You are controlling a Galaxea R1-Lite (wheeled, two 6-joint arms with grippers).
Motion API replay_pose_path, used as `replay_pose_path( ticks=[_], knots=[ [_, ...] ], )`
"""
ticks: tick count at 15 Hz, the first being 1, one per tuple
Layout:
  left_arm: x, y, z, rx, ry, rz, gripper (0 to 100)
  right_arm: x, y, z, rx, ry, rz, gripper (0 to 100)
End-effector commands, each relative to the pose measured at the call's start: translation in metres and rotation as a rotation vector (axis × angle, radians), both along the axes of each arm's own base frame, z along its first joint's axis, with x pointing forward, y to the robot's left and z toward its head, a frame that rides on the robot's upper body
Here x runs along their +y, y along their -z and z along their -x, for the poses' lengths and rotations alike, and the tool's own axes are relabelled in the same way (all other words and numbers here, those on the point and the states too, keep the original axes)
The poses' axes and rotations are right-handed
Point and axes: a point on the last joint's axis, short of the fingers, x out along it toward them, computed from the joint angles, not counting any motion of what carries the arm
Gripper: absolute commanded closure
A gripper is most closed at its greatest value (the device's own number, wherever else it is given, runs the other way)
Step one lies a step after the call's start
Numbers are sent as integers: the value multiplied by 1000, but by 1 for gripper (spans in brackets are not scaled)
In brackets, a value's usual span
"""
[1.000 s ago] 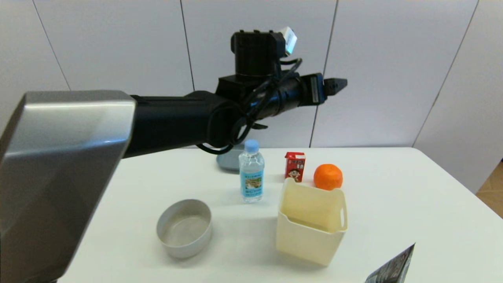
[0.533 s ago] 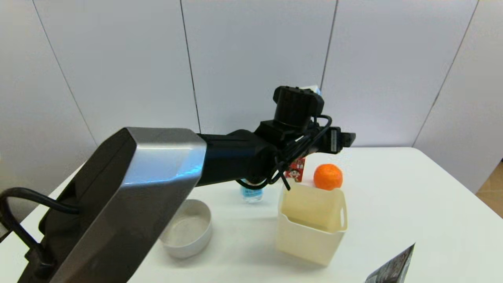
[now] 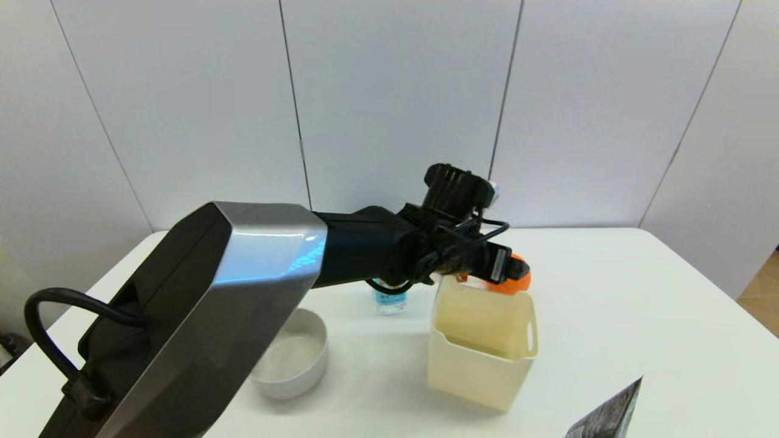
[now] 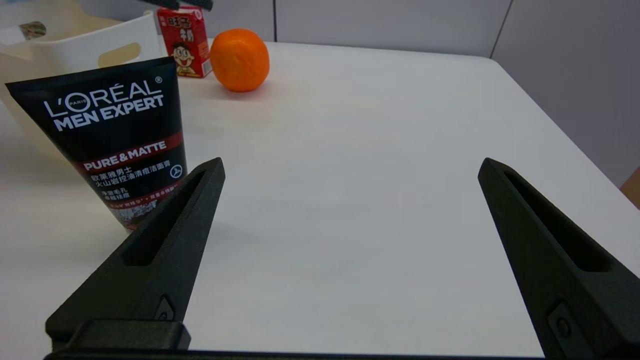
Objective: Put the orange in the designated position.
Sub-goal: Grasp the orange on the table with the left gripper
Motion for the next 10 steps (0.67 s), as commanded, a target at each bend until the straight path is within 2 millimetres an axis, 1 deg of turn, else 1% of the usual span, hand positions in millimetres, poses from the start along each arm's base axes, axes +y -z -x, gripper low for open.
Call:
replay_pose_path(
  ticks=[1,7,9,10],
  knots=[
    [7,3,-1,12,17,-77,0,0,0,0,2,0,1,0],
    [5,6,-1,7,19,-82,0,0,0,0,2,0,1,0],
    [3,13,-4,8,23,-77,0,0,0,0,2,0,1,0],
    [1,20,-4,18,25,-87,0,0,0,0,0,0,1,0]
  ],
)
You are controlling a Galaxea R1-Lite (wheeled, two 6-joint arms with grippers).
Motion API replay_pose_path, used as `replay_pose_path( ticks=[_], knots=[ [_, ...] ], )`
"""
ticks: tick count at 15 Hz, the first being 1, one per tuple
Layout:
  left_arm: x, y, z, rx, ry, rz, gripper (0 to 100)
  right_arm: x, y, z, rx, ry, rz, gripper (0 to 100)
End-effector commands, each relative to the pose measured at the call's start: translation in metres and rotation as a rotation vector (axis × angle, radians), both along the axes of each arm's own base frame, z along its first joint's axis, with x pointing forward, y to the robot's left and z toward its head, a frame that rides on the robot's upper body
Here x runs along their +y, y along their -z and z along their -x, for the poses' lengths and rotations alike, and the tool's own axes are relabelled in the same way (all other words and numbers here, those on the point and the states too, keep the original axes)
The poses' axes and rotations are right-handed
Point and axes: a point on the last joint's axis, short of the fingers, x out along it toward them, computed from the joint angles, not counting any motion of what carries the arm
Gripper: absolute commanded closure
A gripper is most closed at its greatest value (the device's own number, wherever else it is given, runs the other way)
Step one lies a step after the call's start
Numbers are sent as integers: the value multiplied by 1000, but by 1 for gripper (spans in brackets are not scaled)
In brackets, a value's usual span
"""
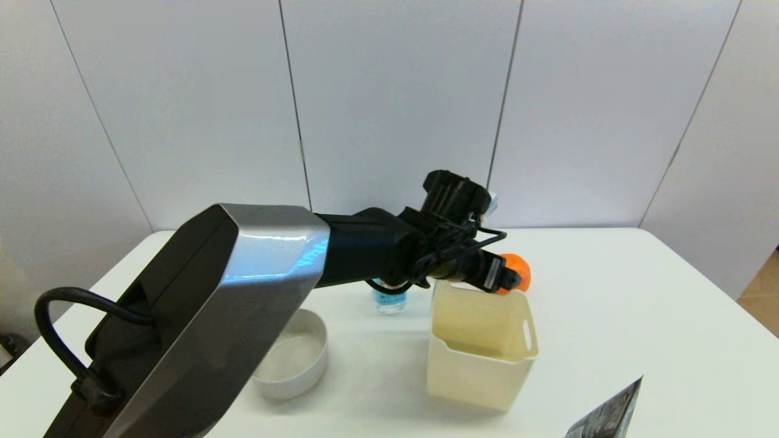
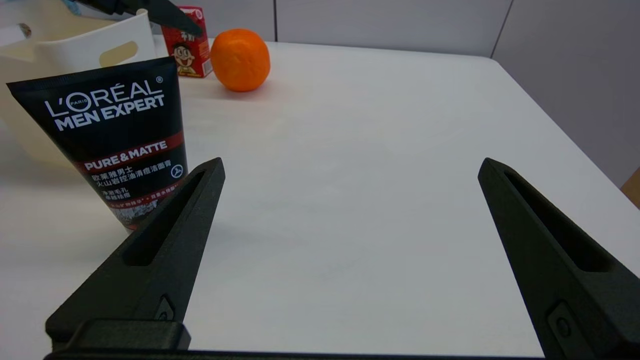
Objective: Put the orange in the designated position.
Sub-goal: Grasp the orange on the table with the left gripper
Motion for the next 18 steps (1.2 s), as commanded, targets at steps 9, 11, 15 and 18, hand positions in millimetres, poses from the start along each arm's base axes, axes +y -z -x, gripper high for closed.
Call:
replay_pose_path(
  ticks=[9,11,15,18],
  knots=[
    [-27,49,-10,-20,77,91,0,0,0,0,2,-1,1,0],
    [-28,49,-11,-21,91,103,0,0,0,0,2,-1,1,0],
    [-32,57,-14,-51,92,130,0,0,0,0,0,-1,1,0],
    [-35,65,-17,-68,89,139,0,0,0,0,2,-1,1,0]
  ],
)
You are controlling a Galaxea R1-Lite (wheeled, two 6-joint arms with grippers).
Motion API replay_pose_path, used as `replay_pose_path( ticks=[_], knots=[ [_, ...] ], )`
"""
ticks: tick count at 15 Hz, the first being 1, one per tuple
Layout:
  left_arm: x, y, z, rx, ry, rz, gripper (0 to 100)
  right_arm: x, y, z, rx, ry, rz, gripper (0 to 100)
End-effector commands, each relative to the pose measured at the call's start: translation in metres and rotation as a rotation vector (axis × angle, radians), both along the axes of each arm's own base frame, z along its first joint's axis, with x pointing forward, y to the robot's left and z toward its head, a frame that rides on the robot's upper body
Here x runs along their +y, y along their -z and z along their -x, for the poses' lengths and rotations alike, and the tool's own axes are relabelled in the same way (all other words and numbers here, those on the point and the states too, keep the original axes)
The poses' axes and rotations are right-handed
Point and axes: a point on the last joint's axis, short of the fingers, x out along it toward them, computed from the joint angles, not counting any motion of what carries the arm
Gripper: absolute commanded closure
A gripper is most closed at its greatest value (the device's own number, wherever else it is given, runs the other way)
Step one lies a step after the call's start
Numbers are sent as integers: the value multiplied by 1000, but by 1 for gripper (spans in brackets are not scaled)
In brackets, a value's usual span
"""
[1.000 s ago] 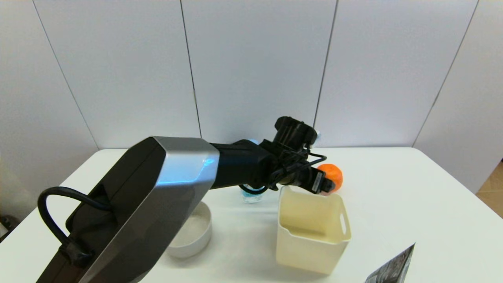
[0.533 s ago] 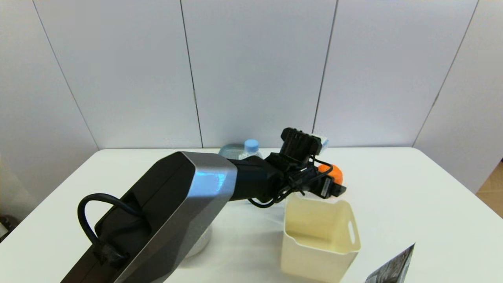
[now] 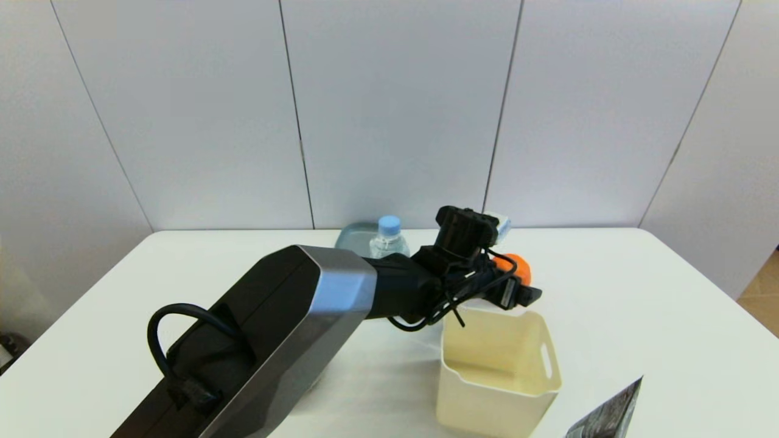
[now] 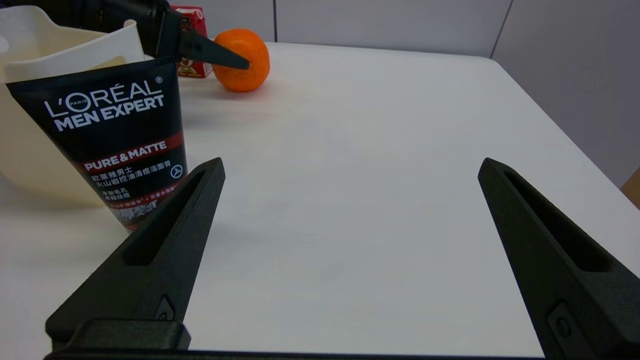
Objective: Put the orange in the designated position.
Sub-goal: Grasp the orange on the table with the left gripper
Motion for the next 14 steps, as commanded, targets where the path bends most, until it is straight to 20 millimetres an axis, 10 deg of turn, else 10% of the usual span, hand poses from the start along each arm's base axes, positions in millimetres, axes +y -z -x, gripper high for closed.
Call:
replay_pose_path(
  ticks=[1,14],
  knots=[
    [-2,9,-3,-7,-5,1,0,0,0,0,0,0,1,0],
    [-1,18,-13,-72,-108,31,0,0,0,0,1,0,1,0]
  ],
)
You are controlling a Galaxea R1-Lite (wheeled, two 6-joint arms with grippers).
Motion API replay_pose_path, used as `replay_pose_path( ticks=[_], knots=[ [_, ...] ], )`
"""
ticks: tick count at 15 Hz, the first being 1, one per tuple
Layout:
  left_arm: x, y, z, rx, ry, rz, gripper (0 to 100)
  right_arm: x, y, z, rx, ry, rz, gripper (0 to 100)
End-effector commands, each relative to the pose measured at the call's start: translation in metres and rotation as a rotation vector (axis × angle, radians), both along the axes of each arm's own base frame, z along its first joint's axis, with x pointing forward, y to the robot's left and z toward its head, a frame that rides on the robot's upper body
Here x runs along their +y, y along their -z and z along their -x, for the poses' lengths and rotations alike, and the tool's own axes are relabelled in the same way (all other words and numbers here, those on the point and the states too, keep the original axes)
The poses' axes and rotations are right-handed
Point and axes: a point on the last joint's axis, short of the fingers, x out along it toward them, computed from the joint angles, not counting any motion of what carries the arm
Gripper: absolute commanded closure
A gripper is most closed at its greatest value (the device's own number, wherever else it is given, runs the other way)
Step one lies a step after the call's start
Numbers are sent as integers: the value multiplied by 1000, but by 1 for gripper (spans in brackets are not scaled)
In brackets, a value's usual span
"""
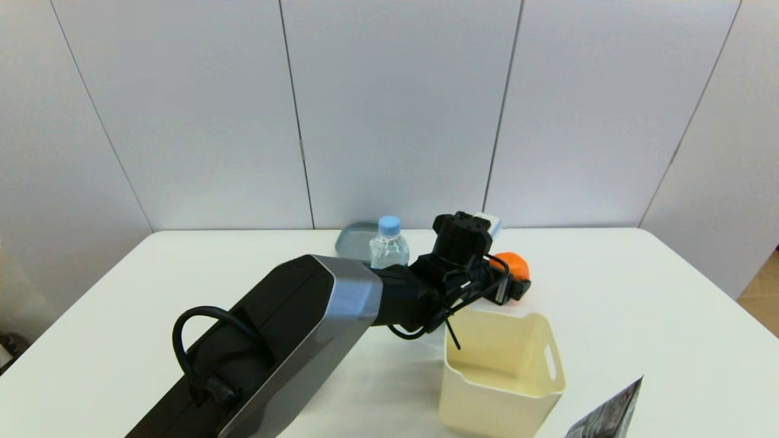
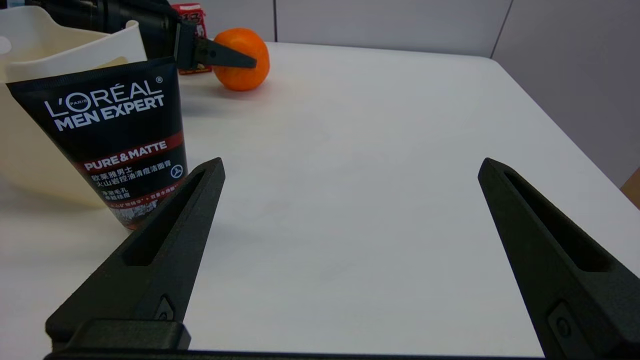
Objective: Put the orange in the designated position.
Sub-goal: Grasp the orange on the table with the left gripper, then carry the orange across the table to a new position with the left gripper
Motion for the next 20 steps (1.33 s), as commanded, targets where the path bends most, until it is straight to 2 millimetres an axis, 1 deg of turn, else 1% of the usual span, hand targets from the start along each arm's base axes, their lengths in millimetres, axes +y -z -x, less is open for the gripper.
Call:
replay_pose_path(
  ticks=[1,2,4,5,8,11,13,14,16,20],
  knots=[
    [-1,2,0,3,1,-1,0,0,0,0,1,-1,1,0],
    [-1,4,0,5,1,-3,0,0,0,0,1,-1,1,0],
    [-2,2,-1,-12,-4,36,0,0,0,0,0,-1,1,0],
    [-3,2,-2,-17,-3,44,100,0,0,0,1,-1,1,0],
    [-1,0,0,-3,1,13,100,0,0,0,1,-1,1,0],
    [1,-18,3,-17,2,29,100,0,0,0,1,-1,1,0],
    [3,-39,7,-41,5,58,100,0,0,0,0,0,1,0],
    [5,-54,9,-58,4,84,100,0,0,0,1,-1,1,0],
    [9,-77,12,-90,5,117,100,0,0,0,0,-1,1,0],
    [26,-136,24,-165,-3,204,100,0,0,0,0,-1,1,0]
  ],
)
